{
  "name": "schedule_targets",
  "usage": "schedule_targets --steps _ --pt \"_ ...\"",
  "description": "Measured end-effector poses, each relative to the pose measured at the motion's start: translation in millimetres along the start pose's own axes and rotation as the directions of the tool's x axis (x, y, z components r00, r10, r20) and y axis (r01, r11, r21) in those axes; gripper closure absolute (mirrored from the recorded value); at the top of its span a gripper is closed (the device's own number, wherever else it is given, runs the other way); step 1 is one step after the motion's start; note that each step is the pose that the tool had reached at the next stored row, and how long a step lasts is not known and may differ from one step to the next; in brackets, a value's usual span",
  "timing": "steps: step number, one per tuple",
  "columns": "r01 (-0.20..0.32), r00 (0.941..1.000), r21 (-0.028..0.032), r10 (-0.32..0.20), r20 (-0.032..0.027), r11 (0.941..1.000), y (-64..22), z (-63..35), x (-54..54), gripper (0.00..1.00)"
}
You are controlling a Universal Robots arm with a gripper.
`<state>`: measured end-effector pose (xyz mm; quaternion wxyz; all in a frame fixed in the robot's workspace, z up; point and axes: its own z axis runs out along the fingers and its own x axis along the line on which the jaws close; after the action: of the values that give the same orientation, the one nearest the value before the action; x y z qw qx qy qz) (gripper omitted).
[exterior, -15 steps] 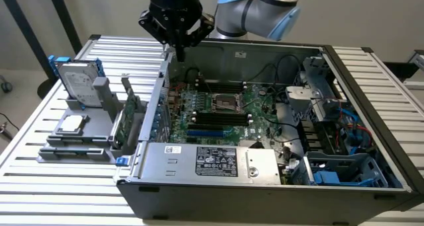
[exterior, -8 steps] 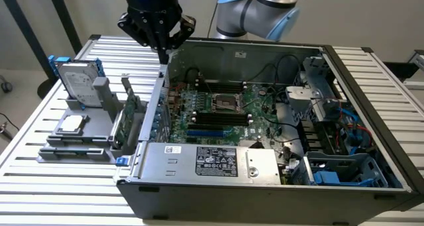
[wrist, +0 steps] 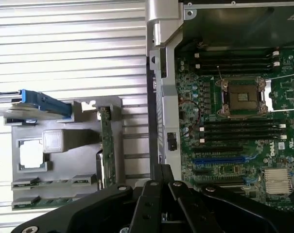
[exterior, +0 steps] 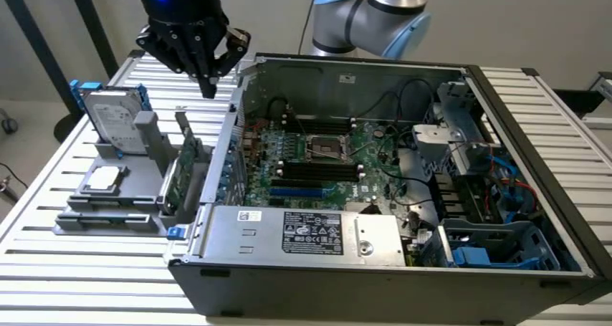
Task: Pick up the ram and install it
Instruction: 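Reach for the ram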
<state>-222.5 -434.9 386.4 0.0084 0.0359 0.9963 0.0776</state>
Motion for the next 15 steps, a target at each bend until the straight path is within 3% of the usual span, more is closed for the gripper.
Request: schedule_targets --steps 15 --pt "0.000 1.0000 0.0001 0.000 -0.0001 1.0000 -18.2 10.6 67.4 0.89"
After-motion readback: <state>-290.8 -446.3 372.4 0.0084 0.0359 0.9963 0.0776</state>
